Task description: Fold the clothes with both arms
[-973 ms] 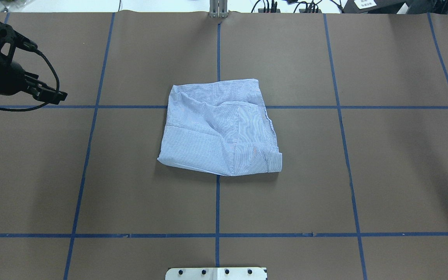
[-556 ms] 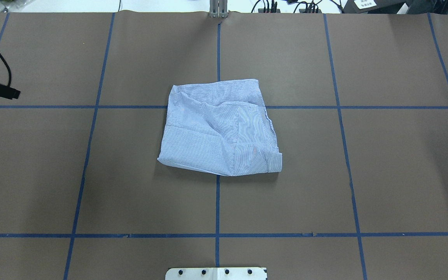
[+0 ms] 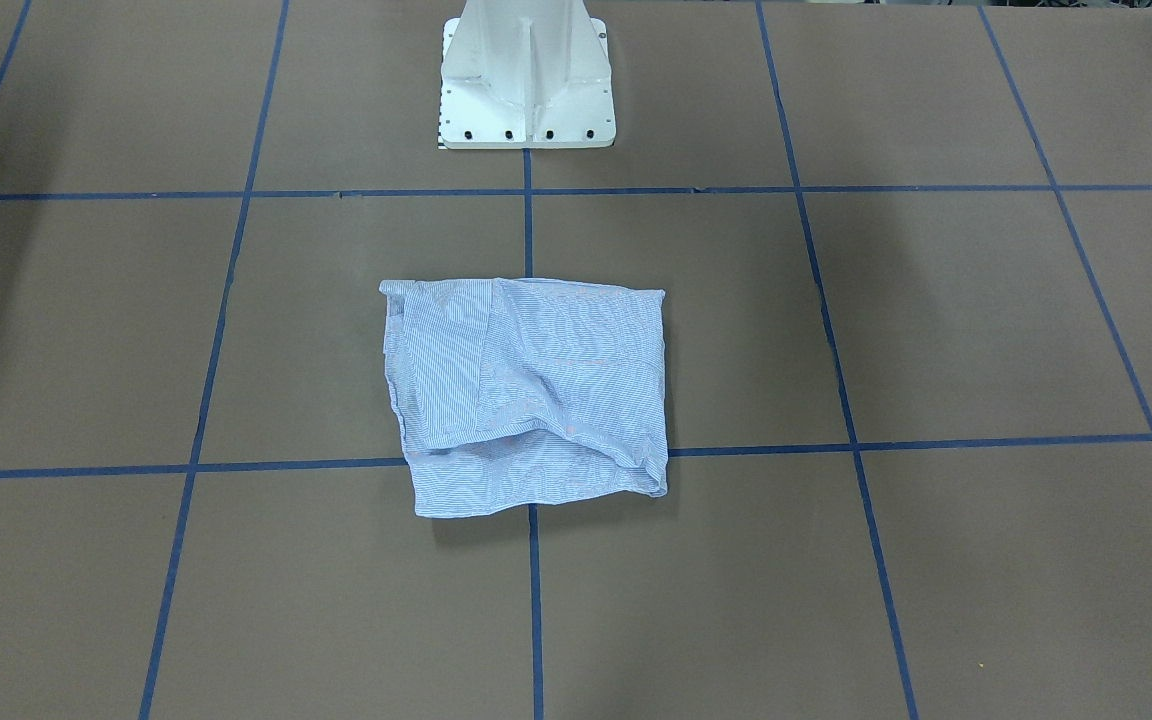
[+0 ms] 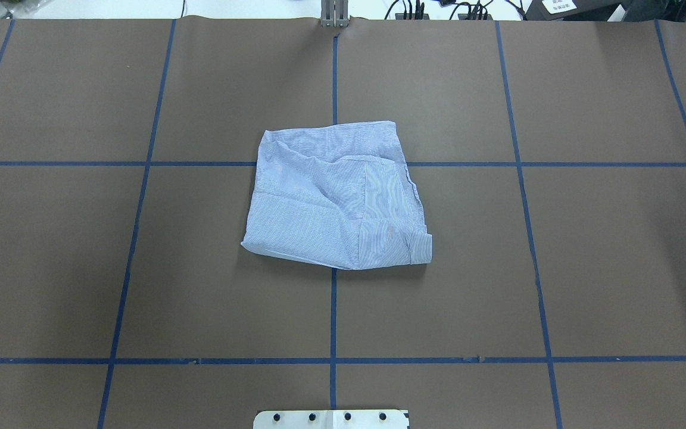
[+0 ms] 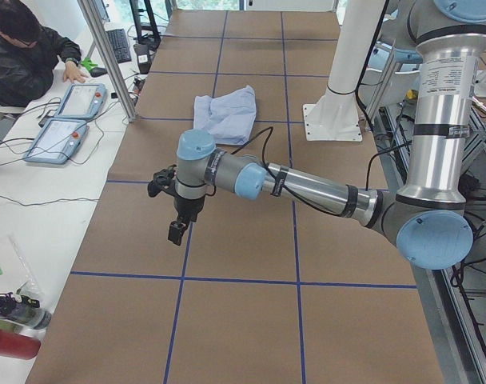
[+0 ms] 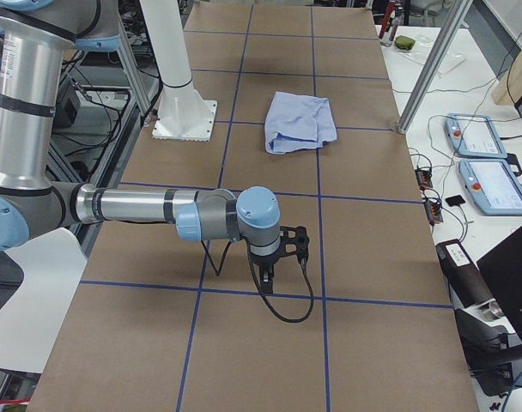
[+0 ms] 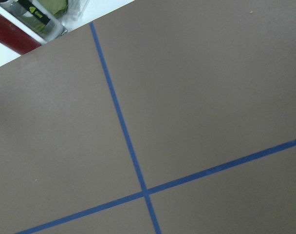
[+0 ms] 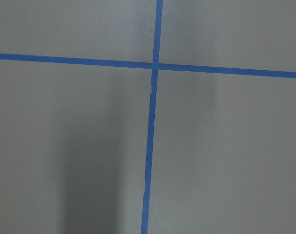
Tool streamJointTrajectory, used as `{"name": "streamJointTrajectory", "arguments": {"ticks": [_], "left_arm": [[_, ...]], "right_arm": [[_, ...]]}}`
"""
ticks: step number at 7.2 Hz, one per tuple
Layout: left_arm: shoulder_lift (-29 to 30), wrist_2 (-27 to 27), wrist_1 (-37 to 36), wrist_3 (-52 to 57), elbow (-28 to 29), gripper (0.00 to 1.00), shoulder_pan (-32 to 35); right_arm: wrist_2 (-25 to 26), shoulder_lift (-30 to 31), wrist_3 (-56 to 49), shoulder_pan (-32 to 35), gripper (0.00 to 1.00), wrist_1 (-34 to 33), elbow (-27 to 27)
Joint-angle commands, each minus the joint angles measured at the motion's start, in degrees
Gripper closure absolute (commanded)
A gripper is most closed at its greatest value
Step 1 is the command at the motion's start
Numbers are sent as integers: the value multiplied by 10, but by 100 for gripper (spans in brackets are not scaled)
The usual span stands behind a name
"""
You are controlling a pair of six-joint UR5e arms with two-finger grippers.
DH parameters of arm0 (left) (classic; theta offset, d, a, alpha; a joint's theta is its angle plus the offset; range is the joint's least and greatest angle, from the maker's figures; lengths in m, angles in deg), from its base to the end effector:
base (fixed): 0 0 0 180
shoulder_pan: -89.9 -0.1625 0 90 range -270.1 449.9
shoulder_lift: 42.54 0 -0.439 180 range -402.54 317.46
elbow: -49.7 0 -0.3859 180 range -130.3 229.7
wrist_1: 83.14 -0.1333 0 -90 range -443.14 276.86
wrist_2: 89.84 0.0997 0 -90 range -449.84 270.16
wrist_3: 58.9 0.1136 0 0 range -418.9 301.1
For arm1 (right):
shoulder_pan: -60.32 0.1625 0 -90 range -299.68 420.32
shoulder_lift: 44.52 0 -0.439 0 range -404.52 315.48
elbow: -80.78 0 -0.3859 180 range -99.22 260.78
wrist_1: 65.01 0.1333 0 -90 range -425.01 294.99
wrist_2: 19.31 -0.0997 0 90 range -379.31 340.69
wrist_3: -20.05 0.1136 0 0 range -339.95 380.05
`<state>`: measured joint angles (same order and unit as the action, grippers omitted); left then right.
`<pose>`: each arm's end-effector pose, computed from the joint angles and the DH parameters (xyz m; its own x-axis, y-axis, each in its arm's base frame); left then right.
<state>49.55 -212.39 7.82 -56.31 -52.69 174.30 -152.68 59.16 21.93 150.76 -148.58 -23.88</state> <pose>-0.0219 -0.5159 0.5705 0.8198 0.2679 -0.5061 -0.1312 0.9482 0.2894 0.0583 -0.3911 0.6515 0.7270 -0.0504 0.6848 -0.0315 0.9938 0.1066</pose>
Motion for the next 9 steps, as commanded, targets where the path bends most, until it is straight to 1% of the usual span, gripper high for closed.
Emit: {"name": "streamJointTrajectory", "arguments": {"ticks": [1, 2, 3, 4, 5, 6, 7, 8, 9], "left_arm": [[-7, -10, -128, 20, 4, 0, 11], [-36, -47, -130, 90, 4, 0, 24], [-67, -150, -127, 141, 13, 0, 37], [-75, -172, -124, 145, 23, 0, 56], [-72, -177, -108, 146, 58, 0, 107], [-68, -169, -78, 140, 55, 0, 115], [-67, -146, -69, 142, 55, 0, 118], [-54, -106, -44, 133, 61, 0, 120], [-52, -76, -40, 52, 58, 0, 120]], "right_arm": [[-1, 2, 3, 0, 0, 10, 6], [0, 2, 3, 0, 0, 10, 7], [2, 2, 4, 0, 0, 10, 8], [2, 1, 4, 0, 0, 10, 10], [2, 2, 5, 0, 0, 10, 10], [2, 2, 4, 0, 0, 10, 10], [2, 2, 4, 0, 0, 10, 10], [2, 2, 4, 0, 0, 10, 11], [2, 2, 3, 0, 0, 10, 12]]}}
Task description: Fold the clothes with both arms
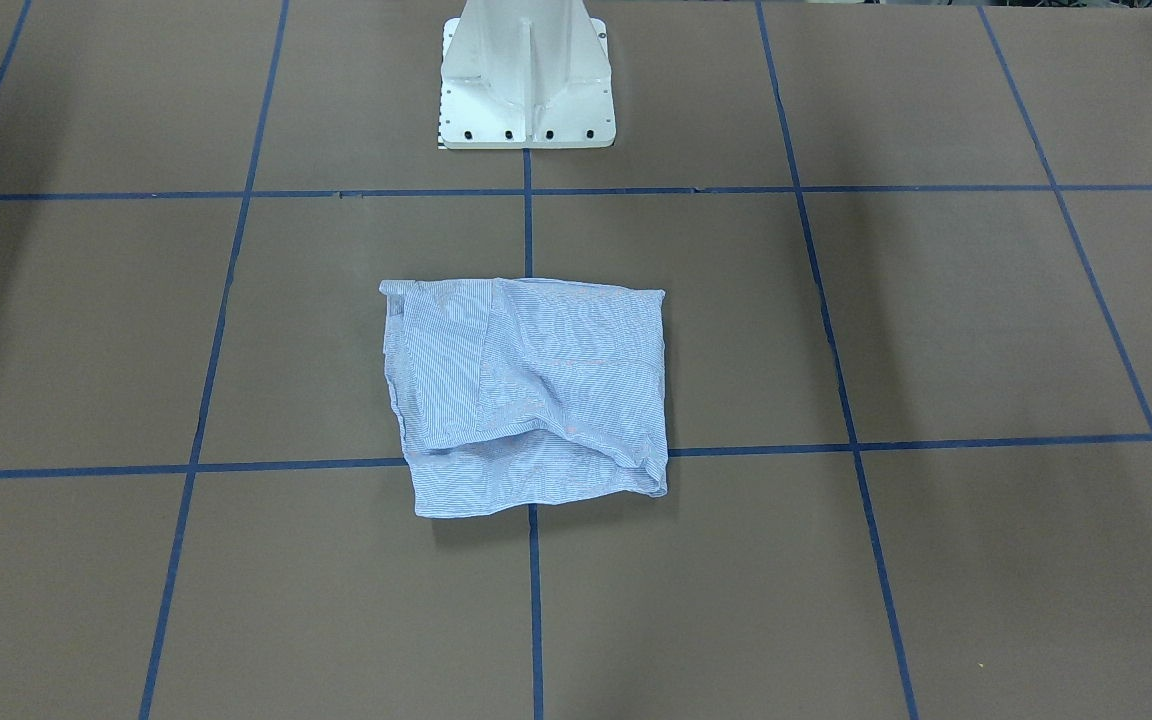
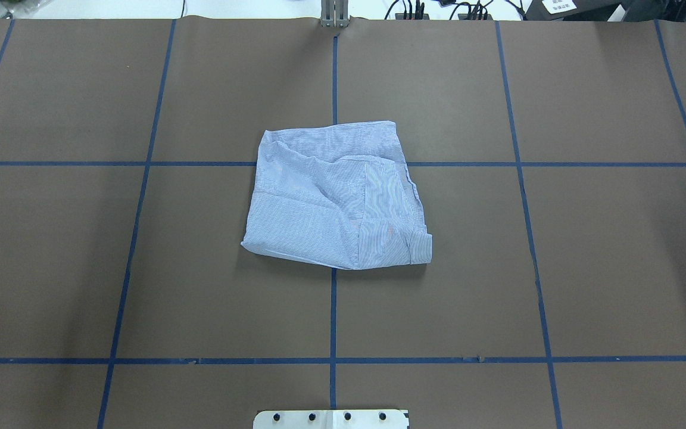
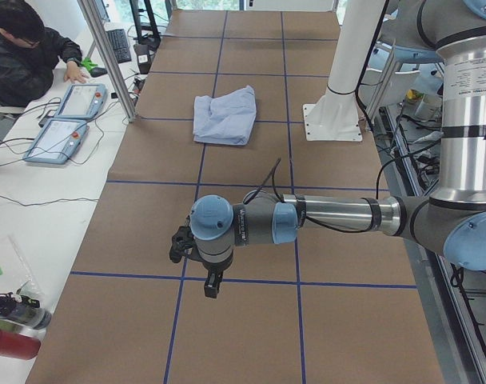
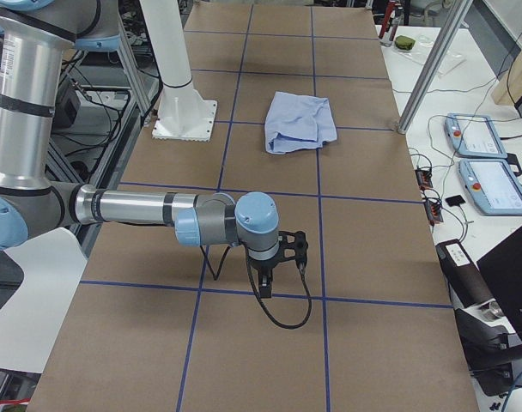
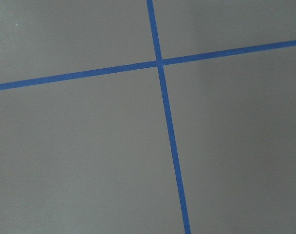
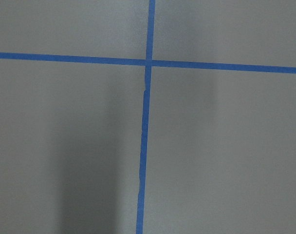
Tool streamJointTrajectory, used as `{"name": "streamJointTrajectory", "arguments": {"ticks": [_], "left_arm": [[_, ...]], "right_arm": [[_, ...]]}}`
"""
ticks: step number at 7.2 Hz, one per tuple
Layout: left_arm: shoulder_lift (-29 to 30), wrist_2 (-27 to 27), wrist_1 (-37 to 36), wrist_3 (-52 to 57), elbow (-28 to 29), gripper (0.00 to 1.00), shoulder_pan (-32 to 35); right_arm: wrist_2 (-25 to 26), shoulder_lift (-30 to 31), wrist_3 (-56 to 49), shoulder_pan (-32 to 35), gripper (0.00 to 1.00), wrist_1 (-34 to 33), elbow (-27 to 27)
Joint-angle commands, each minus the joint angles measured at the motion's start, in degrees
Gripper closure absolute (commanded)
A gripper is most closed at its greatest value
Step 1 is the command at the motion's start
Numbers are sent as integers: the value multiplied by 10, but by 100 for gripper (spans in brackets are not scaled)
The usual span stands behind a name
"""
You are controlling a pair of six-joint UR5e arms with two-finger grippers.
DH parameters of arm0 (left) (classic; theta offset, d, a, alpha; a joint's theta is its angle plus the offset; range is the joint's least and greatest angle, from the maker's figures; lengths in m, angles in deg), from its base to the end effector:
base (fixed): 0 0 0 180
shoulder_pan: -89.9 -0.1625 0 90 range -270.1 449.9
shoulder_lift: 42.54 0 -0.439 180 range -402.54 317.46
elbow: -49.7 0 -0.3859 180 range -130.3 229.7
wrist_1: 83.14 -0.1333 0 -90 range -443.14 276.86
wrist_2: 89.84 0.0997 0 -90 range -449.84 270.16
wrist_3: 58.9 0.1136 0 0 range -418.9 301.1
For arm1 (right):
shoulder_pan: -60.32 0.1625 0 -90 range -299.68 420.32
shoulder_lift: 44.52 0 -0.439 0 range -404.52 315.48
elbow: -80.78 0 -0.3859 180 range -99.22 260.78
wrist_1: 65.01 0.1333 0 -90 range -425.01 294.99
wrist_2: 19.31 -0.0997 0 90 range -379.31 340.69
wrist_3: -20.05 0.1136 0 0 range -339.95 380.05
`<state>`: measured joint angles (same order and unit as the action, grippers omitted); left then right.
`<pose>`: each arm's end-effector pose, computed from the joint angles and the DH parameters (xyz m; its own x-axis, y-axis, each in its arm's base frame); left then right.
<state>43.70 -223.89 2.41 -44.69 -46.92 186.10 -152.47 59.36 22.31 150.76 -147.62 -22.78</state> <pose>-0.1030 -0.4455 0.6657 0.7171 0.1501 -0.6806 -0.0702 0.9871 0.1437 0.0586 -0.3893 0.6608 0.7292 -0.0394 0.6832 -0.0364 0.9947 0.0962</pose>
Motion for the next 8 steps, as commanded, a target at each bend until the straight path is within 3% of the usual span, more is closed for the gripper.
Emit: {"name": "streamJointTrajectory", "arguments": {"ticks": [1, 6, 8], "left_arm": [[3, 42, 31, -91, -3, 0, 2], [-4, 44, 119, -94, 42, 0, 0], [-10, 42, 121, -92, 40, 0, 0]], "right_arm": [[0, 0, -1, 0, 0, 0, 2], [0, 0, -1, 0, 0, 0, 6], [0, 0, -1, 0, 0, 0, 9]]}}
